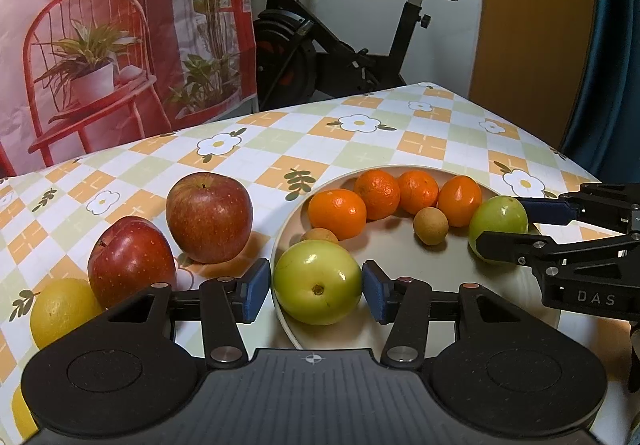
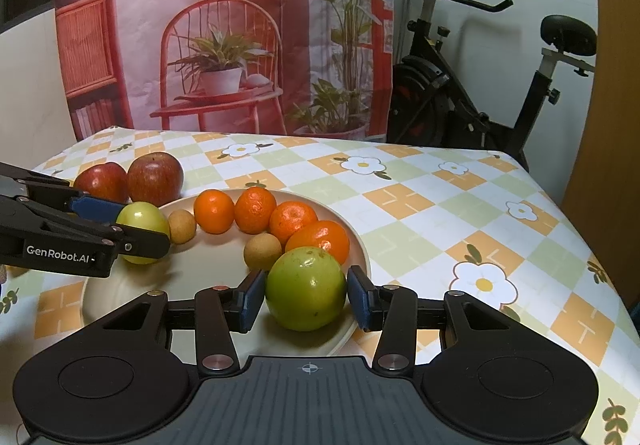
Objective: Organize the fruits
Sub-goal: 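Carry both held green jujubes over the beige plate with both tools, then open both tools to release the jujubes onto the plate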
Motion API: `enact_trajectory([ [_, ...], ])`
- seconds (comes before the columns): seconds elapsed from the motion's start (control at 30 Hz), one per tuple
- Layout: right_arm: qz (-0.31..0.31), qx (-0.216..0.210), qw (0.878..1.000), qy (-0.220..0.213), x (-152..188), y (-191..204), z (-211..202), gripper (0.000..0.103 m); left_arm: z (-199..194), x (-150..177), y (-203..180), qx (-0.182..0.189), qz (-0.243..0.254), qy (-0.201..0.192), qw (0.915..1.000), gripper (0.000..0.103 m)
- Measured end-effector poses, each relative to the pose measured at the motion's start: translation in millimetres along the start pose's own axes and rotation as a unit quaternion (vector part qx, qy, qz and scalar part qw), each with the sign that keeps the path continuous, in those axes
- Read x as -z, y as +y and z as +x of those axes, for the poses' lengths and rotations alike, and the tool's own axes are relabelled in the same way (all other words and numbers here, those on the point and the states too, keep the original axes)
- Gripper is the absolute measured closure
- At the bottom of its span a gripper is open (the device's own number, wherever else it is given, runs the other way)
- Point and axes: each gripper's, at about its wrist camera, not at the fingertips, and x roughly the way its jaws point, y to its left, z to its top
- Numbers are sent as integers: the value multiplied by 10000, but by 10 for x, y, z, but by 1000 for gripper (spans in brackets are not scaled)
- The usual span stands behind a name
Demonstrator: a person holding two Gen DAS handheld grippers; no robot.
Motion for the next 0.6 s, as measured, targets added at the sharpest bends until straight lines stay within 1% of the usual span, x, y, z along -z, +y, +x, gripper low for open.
enact_trajectory([
  [0.07, -26, 6, 10000, 16, -3, 8, -12, 61, 16, 2, 20, 52, -65, 126, 9999, 47],
  [0.17, -26, 37, 10000, -16, -24, 15, -44, 60, -3, 15, 45, 84, -122, 161, 9998, 45],
  [0.3, 17, 31, 10000, -28, -47, 14, -83, 59, -84, 10, 73, 125, -212, 76, 9997, 44],
  [0.6, 86, -21, 9997, -216, -91, 73, -248, 56, -326, 9, 176, 121, -520, -203, 9984, 43],
])
